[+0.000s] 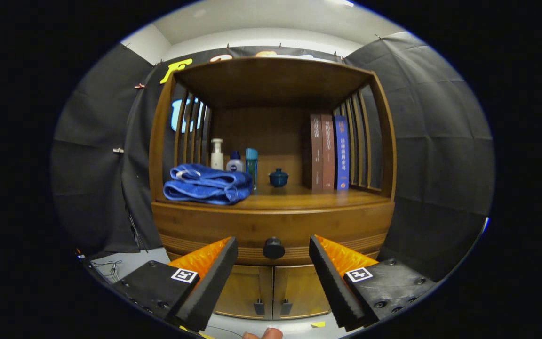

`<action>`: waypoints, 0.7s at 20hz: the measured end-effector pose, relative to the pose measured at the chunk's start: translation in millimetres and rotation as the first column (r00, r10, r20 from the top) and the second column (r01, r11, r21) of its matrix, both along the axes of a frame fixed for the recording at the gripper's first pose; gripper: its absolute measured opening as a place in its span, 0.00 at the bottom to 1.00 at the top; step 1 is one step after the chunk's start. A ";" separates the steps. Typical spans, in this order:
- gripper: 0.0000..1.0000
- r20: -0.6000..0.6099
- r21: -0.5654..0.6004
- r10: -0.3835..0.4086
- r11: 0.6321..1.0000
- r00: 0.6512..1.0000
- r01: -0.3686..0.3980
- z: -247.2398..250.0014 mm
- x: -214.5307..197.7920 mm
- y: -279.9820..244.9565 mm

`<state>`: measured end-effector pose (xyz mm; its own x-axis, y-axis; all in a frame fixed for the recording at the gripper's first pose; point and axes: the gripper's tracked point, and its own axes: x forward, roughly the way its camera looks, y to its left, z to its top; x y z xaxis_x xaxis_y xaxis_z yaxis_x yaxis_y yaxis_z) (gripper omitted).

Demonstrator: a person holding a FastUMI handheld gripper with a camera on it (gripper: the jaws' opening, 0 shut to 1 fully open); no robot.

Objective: Pull open the drawer, take out the items inside it, and place them on the countertop above the cabinet.

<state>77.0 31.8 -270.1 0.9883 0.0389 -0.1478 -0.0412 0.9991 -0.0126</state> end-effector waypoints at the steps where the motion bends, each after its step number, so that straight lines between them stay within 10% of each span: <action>1: 0.98 -0.006 -0.001 -0.001 1.000 1.000 0.001 -13.6 7.9 0.2; 9: 0.98 -0.004 0.008 0.007 1.000 1.000 -0.007 -67.7 60.1 4.7; 14: 0.74 0.010 0.028 -0.002 1.000 1.000 0.002 -70.2 78.8 1.4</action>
<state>155.8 33.2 -340.3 0.9898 0.0406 -0.1363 -0.0389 0.9991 0.0149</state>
